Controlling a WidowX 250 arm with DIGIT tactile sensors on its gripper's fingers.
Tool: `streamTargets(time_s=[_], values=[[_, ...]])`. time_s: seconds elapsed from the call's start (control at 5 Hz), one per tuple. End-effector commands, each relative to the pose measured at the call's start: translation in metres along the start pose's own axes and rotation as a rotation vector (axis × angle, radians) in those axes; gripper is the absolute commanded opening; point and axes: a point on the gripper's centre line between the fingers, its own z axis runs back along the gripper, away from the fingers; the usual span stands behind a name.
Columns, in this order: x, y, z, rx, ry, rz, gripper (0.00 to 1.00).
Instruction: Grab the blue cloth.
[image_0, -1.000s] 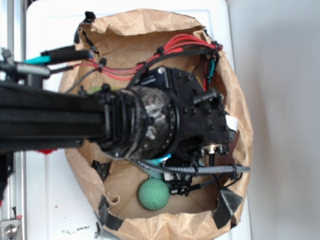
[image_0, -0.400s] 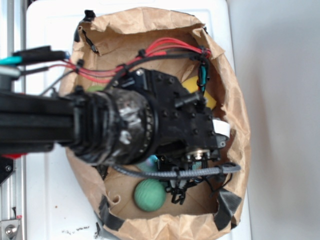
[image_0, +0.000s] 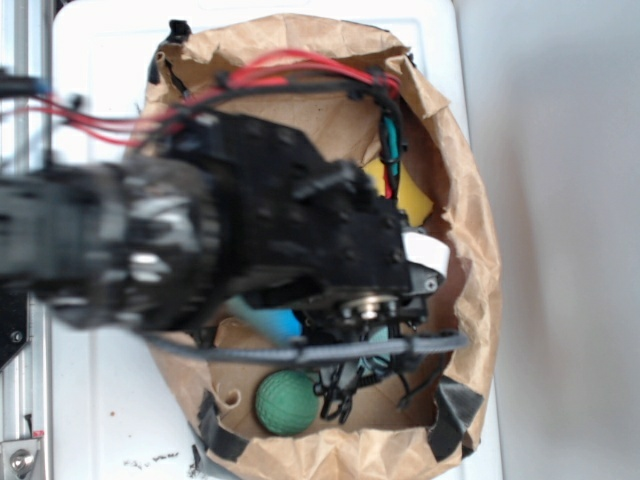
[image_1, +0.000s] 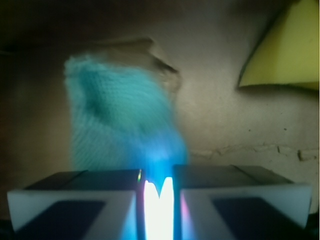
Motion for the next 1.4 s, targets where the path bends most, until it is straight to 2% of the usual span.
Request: streamTargets(time_s=[0.0,0.4,0.8,1.0,1.2], values=[[0.003,0.009,0.062,-0.022,-0.124,0.027,0.0],[0.005,0.015,0.102,-0.036,-0.11,0.104,0.0],[0.008,0.015,0.087,0.001,-0.09,0.091,0.0],[0.008,0.005,0.059,-0.002,-0.086,0.069,1.0],[0.01,-0.003,0.039,-0.026,-0.104,0.072,1.0]])
